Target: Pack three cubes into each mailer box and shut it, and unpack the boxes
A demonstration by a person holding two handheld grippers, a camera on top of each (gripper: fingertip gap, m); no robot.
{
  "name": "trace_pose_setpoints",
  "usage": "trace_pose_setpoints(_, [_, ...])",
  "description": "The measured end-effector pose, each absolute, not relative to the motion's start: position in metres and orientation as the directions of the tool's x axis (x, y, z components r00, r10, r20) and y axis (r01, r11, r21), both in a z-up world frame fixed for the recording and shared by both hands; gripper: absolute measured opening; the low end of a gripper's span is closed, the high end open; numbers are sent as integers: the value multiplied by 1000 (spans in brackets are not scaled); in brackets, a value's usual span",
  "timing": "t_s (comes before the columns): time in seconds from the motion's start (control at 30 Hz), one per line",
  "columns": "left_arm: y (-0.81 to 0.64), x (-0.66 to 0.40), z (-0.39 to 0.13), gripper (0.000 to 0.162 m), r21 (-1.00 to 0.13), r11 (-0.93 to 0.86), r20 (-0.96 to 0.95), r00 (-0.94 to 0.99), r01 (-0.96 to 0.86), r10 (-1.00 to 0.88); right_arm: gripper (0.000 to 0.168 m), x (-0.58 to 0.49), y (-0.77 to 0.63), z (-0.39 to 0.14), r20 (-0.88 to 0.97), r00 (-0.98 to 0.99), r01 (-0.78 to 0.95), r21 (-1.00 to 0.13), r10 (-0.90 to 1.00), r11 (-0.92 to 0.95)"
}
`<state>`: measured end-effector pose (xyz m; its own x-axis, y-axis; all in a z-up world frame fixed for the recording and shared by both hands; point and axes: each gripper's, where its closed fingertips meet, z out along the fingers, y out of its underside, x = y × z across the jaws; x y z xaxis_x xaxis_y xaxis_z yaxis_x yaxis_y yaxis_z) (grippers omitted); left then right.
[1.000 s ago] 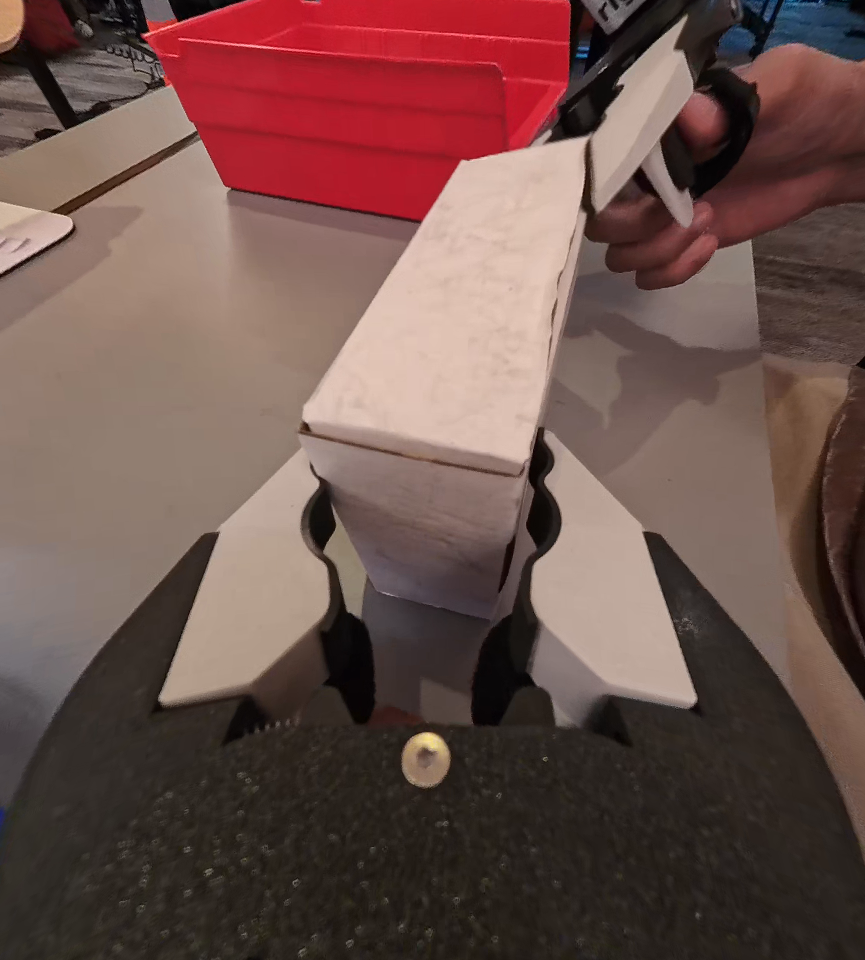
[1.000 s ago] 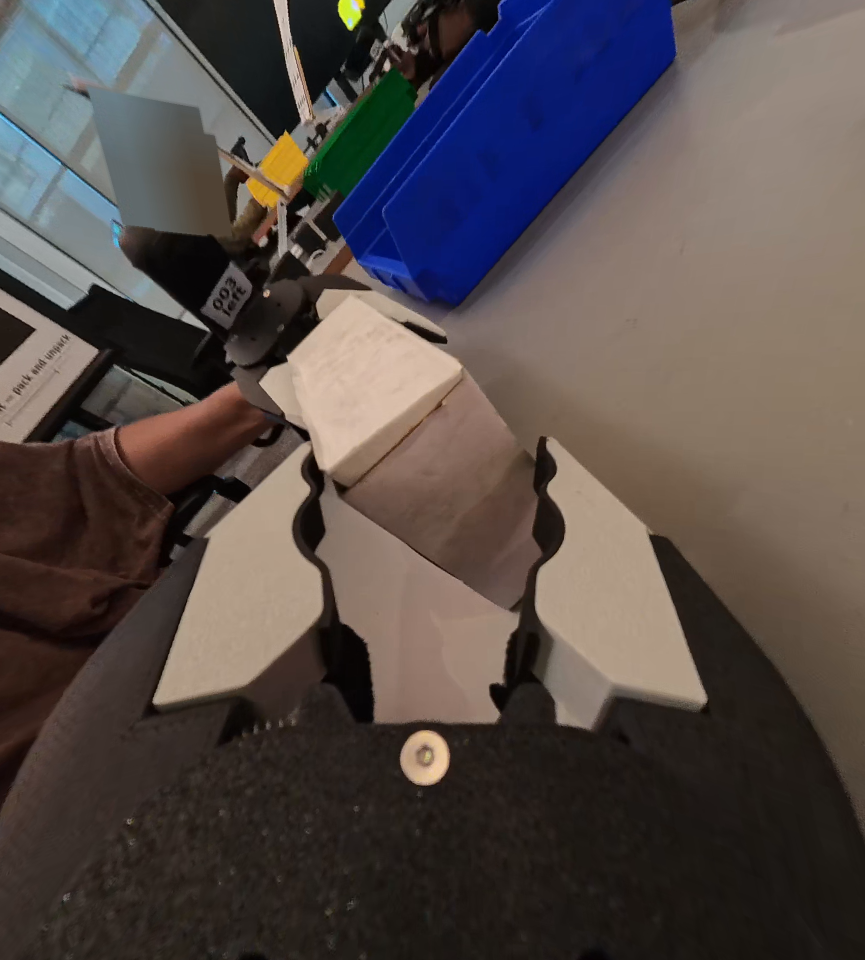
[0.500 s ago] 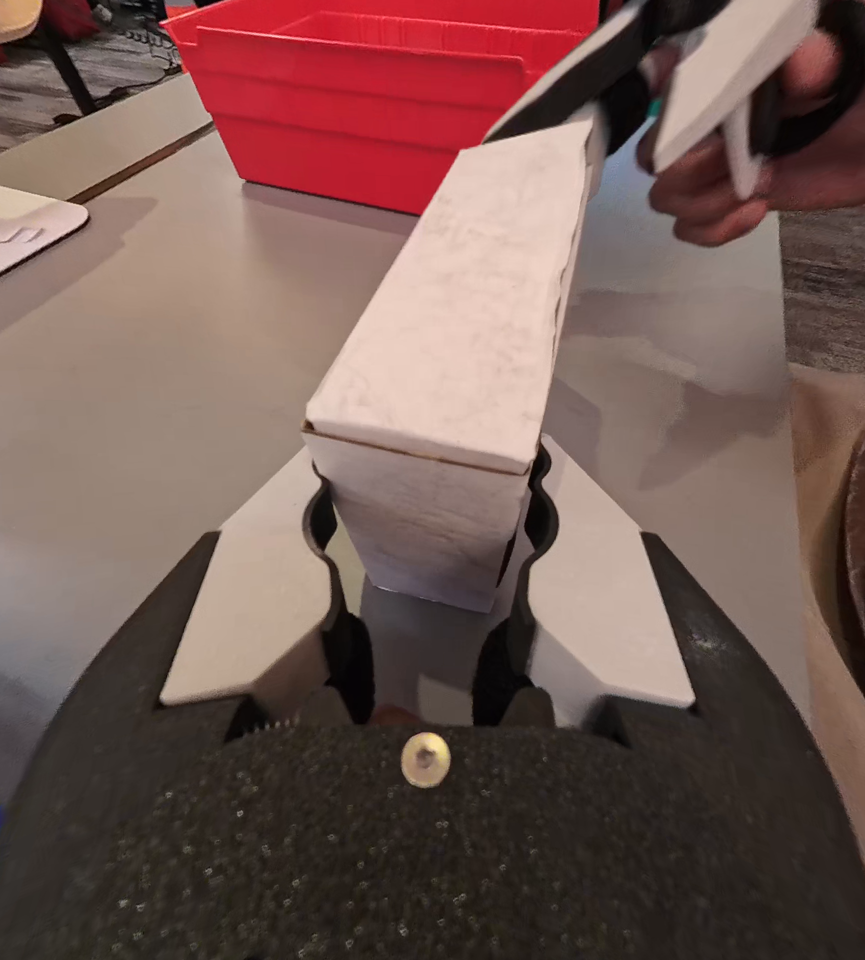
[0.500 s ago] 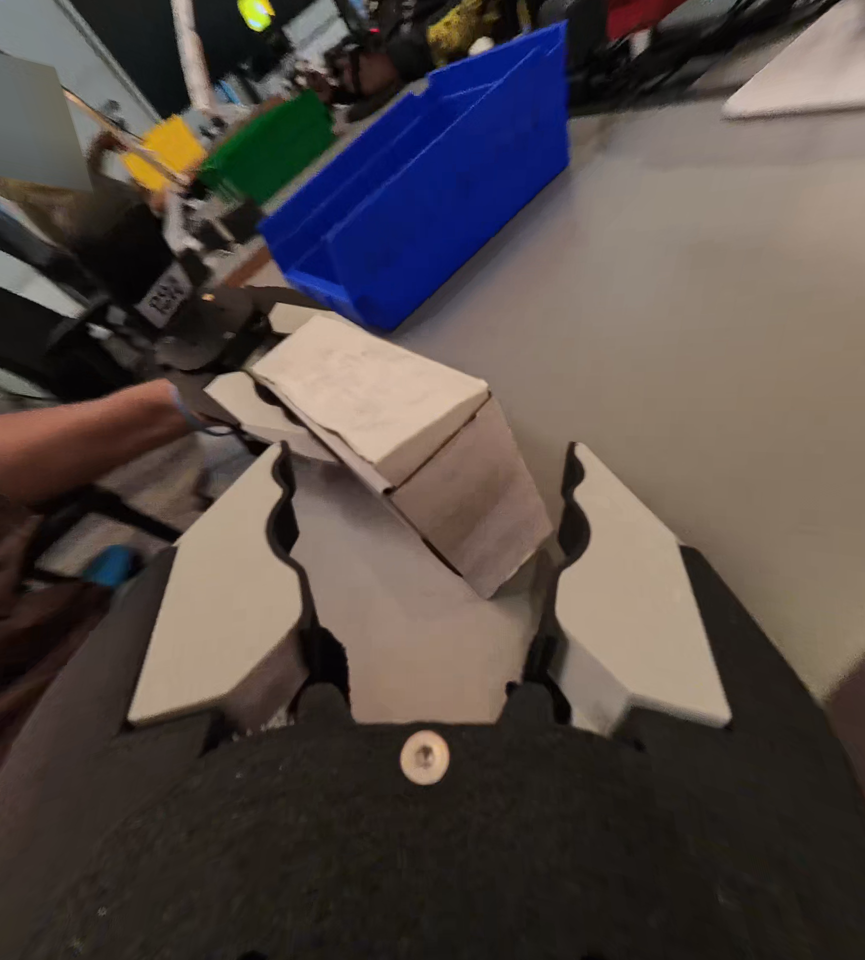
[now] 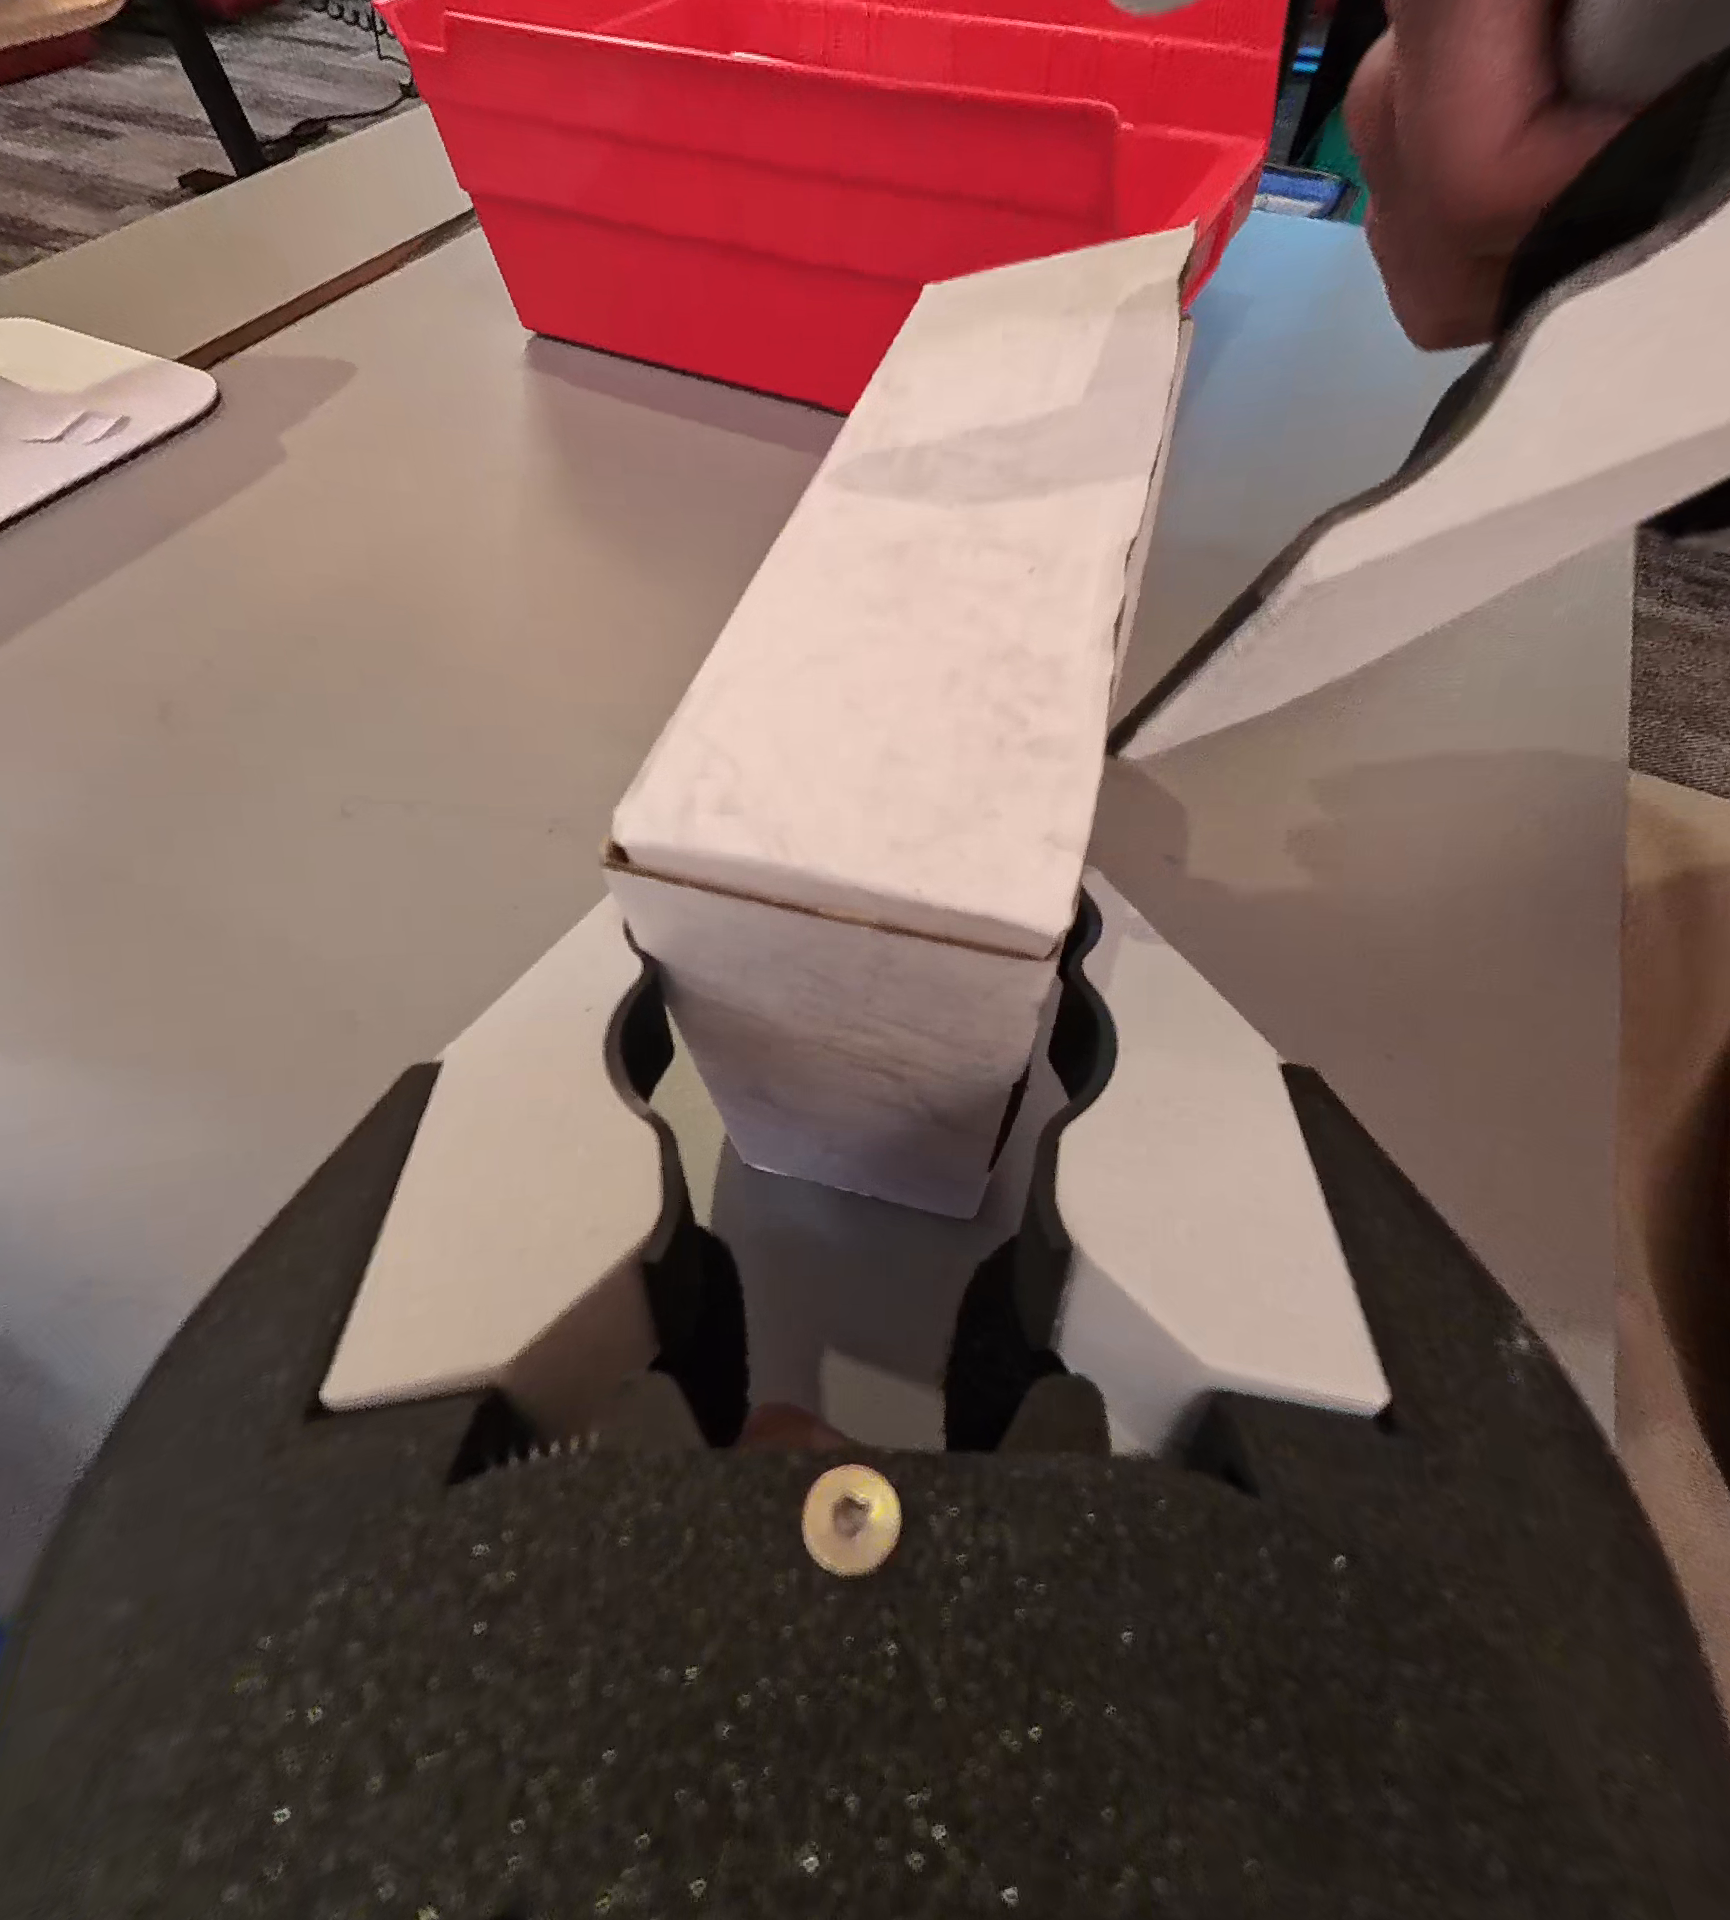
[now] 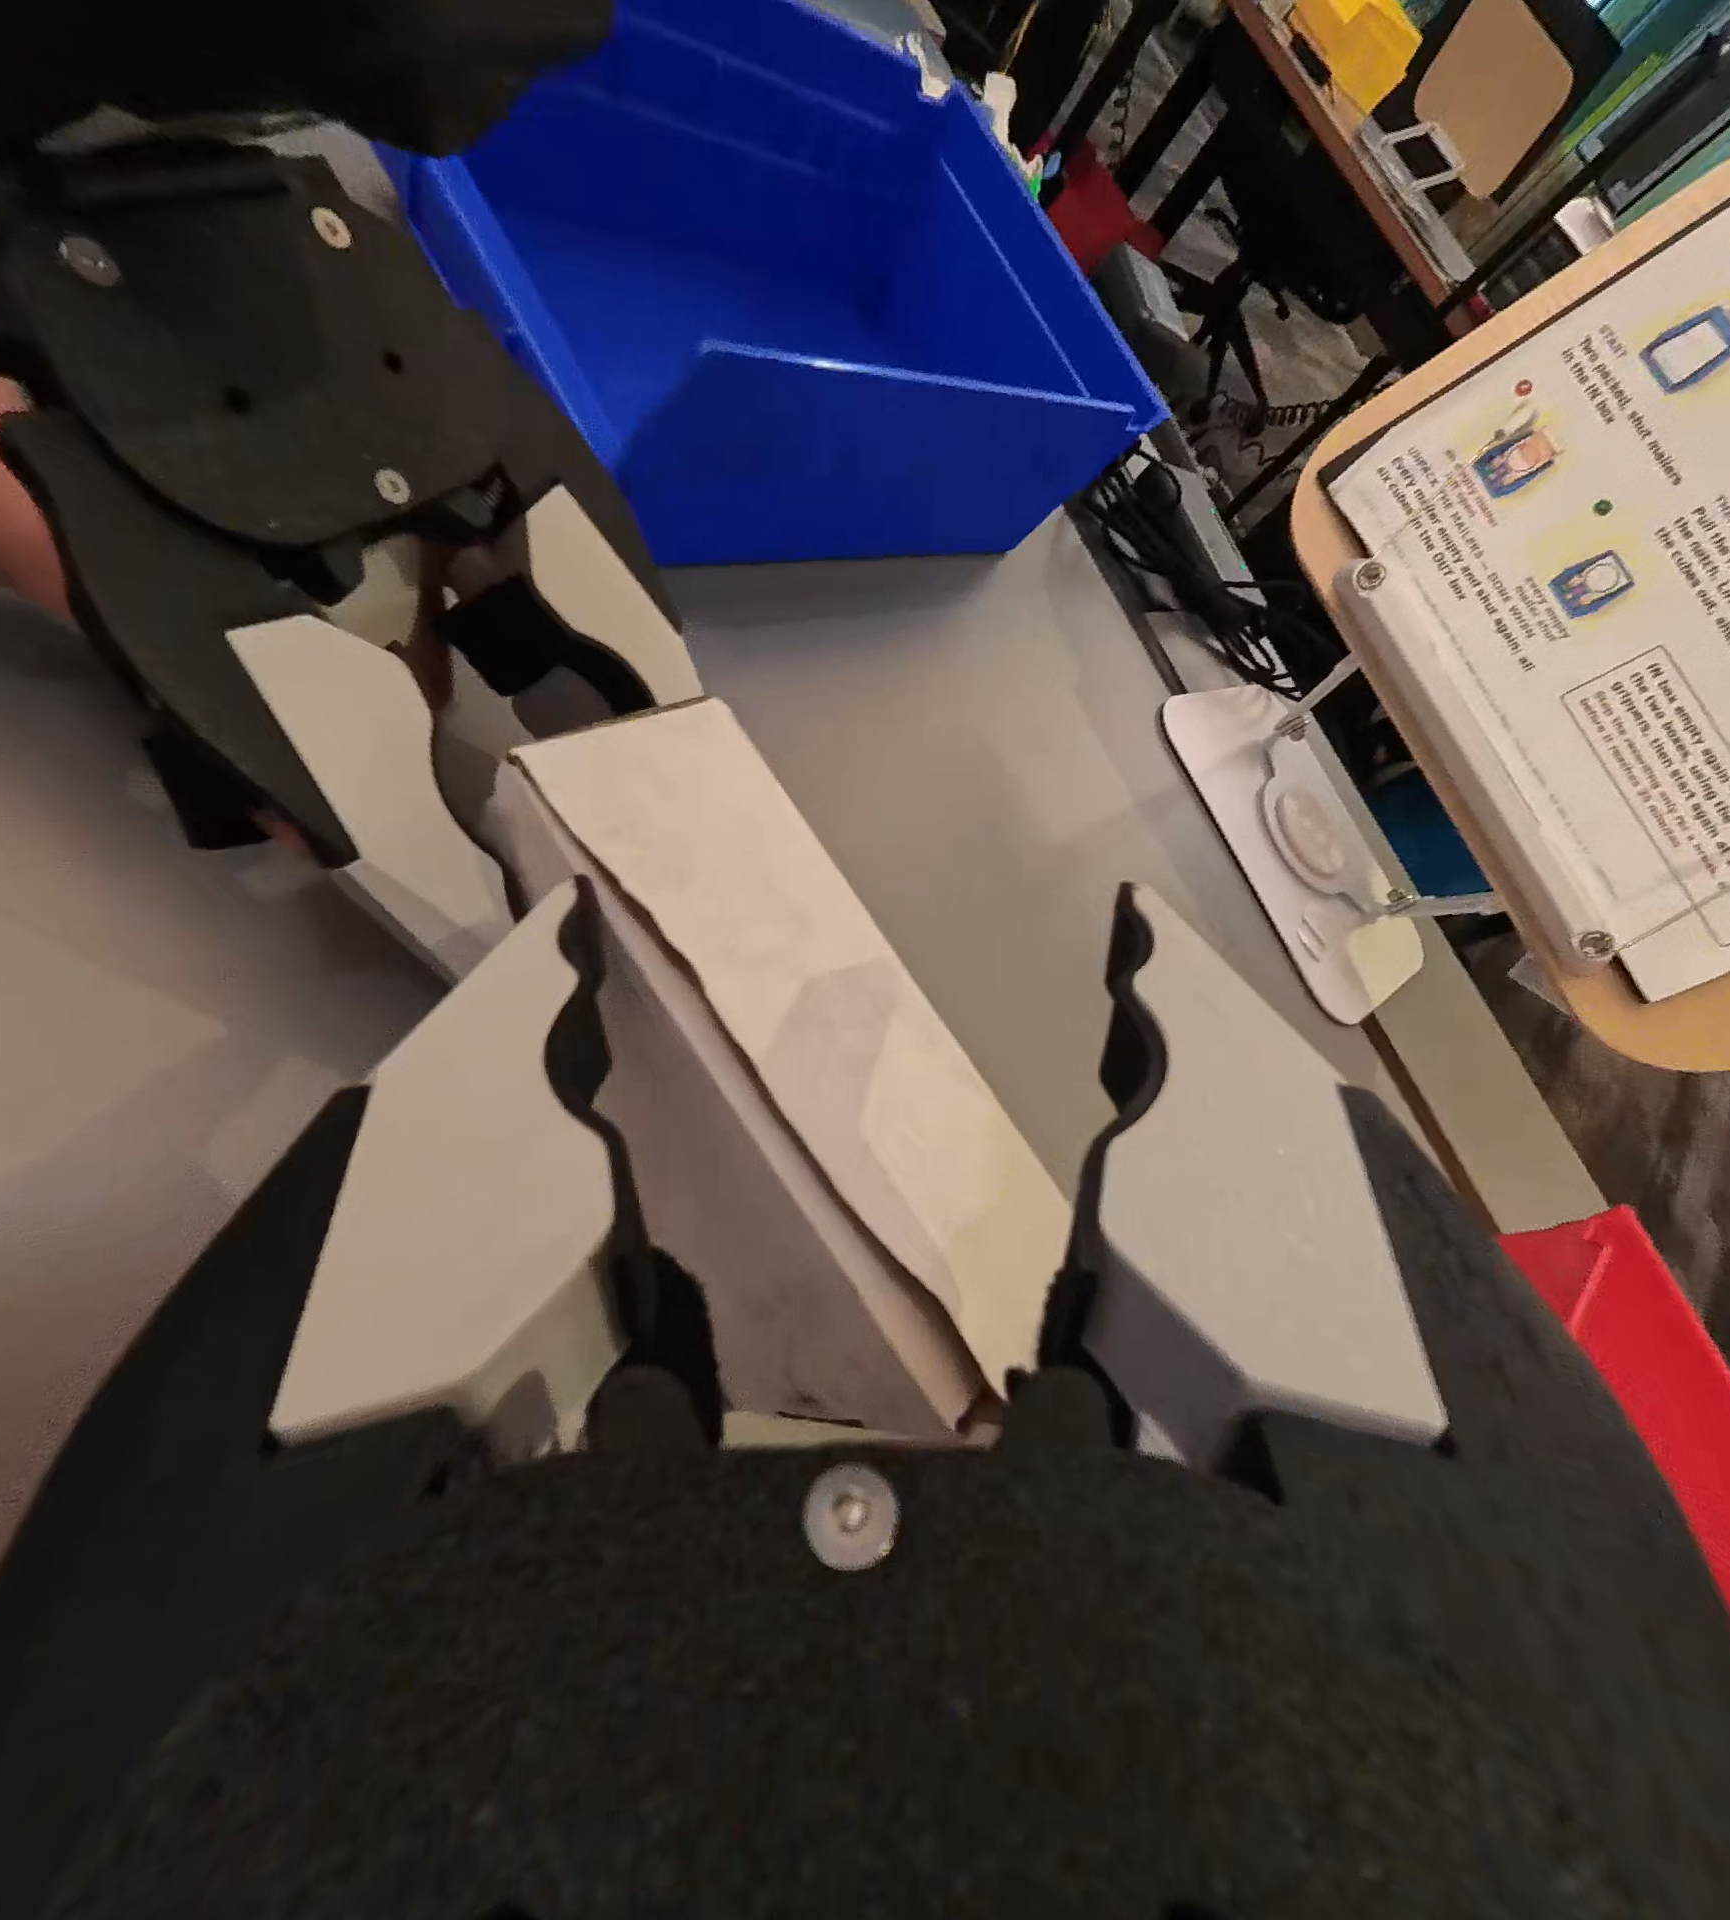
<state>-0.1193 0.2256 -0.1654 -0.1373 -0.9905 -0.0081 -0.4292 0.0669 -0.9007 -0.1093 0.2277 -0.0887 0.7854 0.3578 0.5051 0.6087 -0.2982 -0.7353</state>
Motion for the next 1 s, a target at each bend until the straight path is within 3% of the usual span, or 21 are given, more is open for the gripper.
trace_pose_setpoints(0.07, [226, -119, -166, 71, -901, 70, -10, -140, -428, -990, 105, -105, 230, -86, 509, 785, 611, -731, 353, -305])
trace_pose_setpoints(0.3, [225, -118, -165, 71, -906, 74, -14, -144, -417, -989, 106, -103, 229, -75, 676, 673, 739, -628, 302, -242])
trace_pose_setpoints(0.47, [225, -118, -166, 70, -904, 75, -17, -141, -421, -990, 88, -120, 226, -71, 834, 484, 875, -459, 265, -154])
trace_pose_setpoints(0.57, [225, -118, -166, 70, -902, 79, -21, -140, -425, -990, 56, -134, 226, -83, 848, 417, 909, -397, 327, -129])
trace_pose_setpoints(0.67, [224, -118, -166, 70, -902, 83, -26, -139, -423, -990, 50, -140, 232, -86, 856, 393, 919, -370, 337, -132])
trace_pose_setpoints(0.9, [222, -119, -166, 70, -899, 103, -34, -166, -426, -986, 47, -152, 247, -87, 879, 345, 939, -322, 331, -124])
trace_pose_setpoints(1.0, [222, -119, -166, 69, -899, 118, -44, -181, -422, -982, 62, -146, 245, -79, 892, 353, 935, -328, 283, -132])
